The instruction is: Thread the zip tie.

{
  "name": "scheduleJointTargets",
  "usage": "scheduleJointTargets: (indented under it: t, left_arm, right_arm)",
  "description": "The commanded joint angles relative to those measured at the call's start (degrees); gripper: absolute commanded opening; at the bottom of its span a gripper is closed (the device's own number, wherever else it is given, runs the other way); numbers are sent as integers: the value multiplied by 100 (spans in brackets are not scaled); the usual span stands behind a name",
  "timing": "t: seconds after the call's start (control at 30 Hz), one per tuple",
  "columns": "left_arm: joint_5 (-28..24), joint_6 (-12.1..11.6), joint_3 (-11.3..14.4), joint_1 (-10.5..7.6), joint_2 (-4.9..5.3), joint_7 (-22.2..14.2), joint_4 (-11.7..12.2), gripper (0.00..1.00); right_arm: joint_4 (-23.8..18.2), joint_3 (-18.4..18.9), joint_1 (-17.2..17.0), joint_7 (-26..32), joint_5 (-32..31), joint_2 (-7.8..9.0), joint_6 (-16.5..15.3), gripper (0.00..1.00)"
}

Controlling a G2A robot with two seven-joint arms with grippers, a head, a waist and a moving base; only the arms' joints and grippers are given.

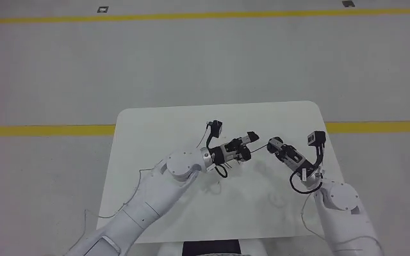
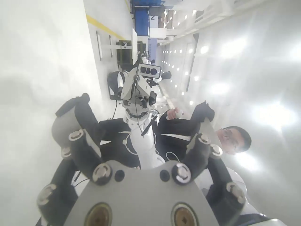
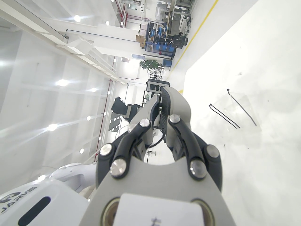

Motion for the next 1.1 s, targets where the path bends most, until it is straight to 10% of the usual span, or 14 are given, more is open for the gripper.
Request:
scheduleJointTargets:
  t: [0.0,0.53,0.57,0.63,1.07]
  left_arm:
    - [-43,-13,23,2,-10,69,35,100]
    - [-73,-102,112,20,-25,200,6,100]
    - [-89,-93,119,13,-27,184,13,73]
    - [-119,-95,119,-4,-30,201,34,50]
    - [-296,-102,198,-45,-62,278,136,27]
  right_arm:
    - [38,-14,6,-43,-39,-13,0,0]
    - [19,-258,42,-425,-12,-85,0,0]
    - [36,-274,42,-432,-32,-91,0,0]
    - [58,-300,53,-421,-89,-105,0,0]
    - [111,-331,45,-502,-381,-182,0,0]
